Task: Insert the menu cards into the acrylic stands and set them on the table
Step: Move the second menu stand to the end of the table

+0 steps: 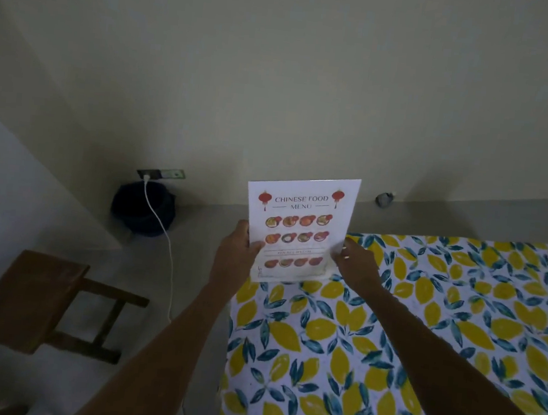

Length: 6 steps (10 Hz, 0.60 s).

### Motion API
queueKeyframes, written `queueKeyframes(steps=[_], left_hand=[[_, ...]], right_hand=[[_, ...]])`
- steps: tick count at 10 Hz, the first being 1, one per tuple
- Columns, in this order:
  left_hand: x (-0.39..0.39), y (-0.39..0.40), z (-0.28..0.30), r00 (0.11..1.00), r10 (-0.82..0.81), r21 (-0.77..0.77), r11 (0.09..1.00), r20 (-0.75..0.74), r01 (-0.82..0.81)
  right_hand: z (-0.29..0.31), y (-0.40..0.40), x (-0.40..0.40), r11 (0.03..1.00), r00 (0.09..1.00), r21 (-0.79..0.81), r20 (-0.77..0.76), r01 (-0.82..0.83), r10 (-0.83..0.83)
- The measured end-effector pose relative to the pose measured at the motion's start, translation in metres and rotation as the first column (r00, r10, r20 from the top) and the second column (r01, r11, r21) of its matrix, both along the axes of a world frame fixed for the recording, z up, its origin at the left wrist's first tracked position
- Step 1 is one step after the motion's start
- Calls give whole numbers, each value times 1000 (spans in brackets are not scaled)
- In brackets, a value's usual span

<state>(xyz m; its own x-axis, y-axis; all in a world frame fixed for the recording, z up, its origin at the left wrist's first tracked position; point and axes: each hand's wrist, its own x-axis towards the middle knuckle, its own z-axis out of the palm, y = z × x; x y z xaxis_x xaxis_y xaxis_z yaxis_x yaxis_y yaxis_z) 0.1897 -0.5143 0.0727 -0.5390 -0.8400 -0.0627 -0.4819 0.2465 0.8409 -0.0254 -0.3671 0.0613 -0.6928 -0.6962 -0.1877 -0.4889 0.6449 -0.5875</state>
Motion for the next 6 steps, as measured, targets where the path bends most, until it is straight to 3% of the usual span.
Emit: queueKeyframes(steps=[3,6], left_hand=[[3,1,-12,1000,9,-2,1000,-2,-9],[0,16,3,997,61,80,995,-52,-57]], right_hand=[[-8,3,2,999,998,44,-57,-3,5],[-7,6,-2,1000,999,13,33,-26,25]])
